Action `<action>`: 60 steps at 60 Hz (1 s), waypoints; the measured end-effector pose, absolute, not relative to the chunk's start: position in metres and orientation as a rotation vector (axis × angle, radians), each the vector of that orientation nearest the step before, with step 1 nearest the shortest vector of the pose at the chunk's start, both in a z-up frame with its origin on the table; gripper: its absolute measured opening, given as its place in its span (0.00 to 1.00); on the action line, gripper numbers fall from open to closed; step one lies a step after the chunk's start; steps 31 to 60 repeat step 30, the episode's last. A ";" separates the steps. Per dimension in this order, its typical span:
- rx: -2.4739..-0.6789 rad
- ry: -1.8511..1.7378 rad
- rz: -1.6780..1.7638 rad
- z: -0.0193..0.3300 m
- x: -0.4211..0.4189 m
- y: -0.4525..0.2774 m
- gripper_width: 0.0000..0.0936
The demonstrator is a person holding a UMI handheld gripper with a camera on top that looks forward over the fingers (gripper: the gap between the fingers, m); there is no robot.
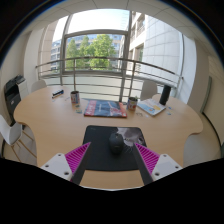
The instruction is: Arrange mouse
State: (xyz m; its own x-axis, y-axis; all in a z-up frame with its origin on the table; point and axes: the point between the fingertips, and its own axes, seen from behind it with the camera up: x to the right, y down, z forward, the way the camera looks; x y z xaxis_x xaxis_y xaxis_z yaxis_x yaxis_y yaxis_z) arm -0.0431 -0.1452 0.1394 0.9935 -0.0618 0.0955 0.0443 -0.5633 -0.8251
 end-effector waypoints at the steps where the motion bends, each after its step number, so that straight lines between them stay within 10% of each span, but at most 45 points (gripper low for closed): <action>1: -2.163 0.010 -0.141 0.142 -0.044 -0.151 0.90; 60: -2.170 0.027 -0.146 0.158 -0.058 -0.251 0.90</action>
